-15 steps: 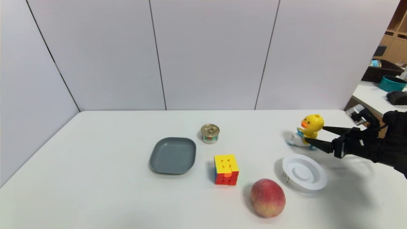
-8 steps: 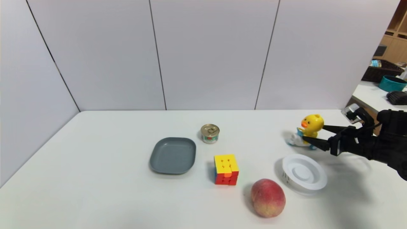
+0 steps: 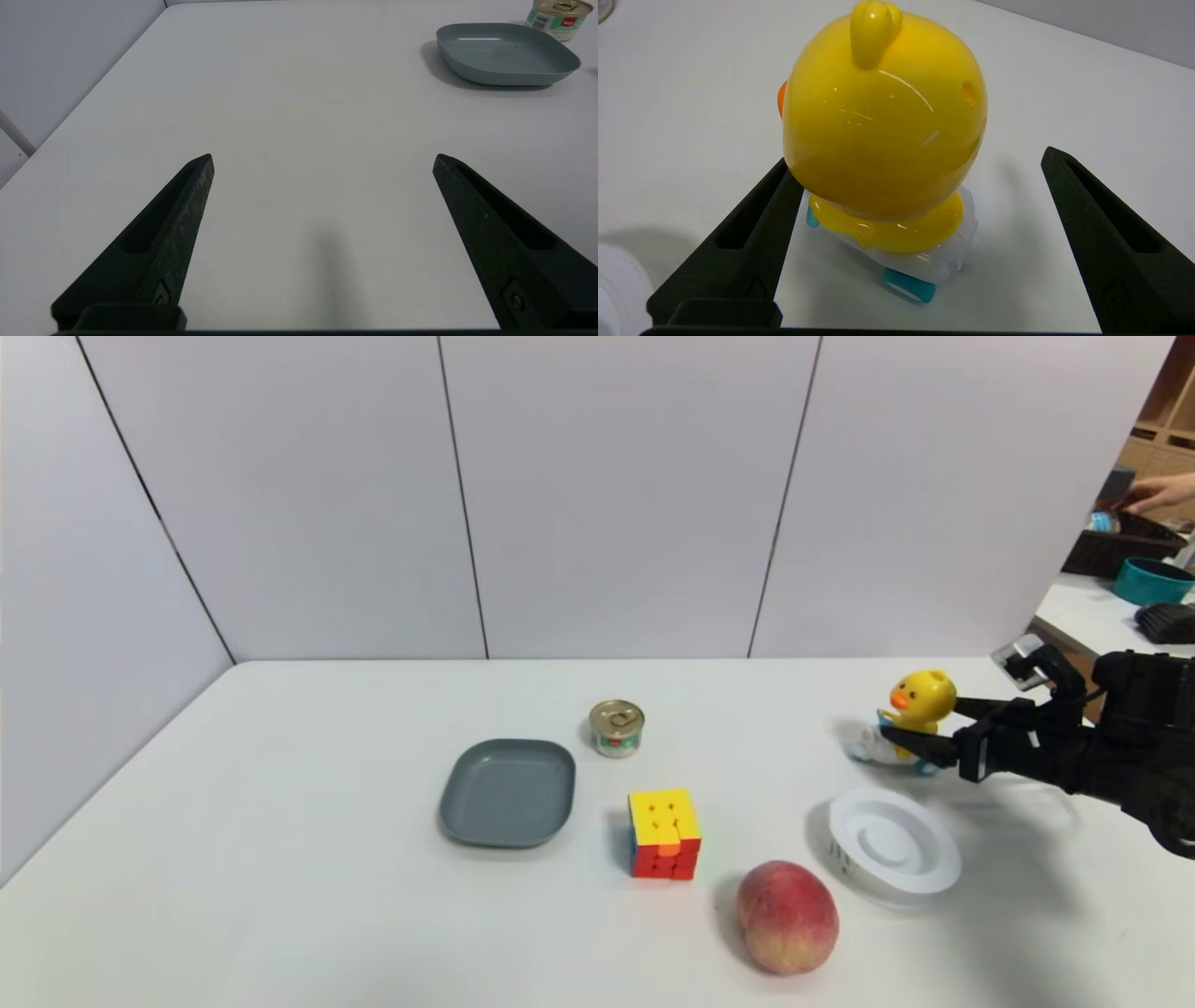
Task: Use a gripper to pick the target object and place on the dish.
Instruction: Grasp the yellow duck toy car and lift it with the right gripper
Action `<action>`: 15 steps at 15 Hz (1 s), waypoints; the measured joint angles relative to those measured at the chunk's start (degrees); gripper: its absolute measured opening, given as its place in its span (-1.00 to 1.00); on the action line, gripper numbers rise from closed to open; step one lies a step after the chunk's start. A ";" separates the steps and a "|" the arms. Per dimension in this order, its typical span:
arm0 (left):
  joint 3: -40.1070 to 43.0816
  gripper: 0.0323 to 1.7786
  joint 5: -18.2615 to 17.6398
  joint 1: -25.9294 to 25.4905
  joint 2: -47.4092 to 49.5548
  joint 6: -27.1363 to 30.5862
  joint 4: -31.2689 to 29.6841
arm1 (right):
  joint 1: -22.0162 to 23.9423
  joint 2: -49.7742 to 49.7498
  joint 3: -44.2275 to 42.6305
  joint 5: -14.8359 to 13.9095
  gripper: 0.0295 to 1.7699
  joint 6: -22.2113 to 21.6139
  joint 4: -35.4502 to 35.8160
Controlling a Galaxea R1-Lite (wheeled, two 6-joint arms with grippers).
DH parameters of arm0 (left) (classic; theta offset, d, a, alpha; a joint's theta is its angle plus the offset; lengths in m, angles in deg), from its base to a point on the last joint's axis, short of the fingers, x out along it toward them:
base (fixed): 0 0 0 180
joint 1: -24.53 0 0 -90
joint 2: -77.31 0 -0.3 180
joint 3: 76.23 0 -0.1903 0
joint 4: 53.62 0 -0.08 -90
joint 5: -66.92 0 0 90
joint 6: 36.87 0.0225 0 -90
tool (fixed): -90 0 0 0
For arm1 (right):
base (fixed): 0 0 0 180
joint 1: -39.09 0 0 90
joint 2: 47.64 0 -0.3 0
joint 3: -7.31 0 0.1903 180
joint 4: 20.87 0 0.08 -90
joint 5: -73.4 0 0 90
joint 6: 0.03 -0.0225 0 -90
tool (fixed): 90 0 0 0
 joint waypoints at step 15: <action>0.00 0.90 0.00 0.00 0.00 0.00 0.00 | -2.30 1.77 -2.35 -0.10 0.93 -3.83 0.89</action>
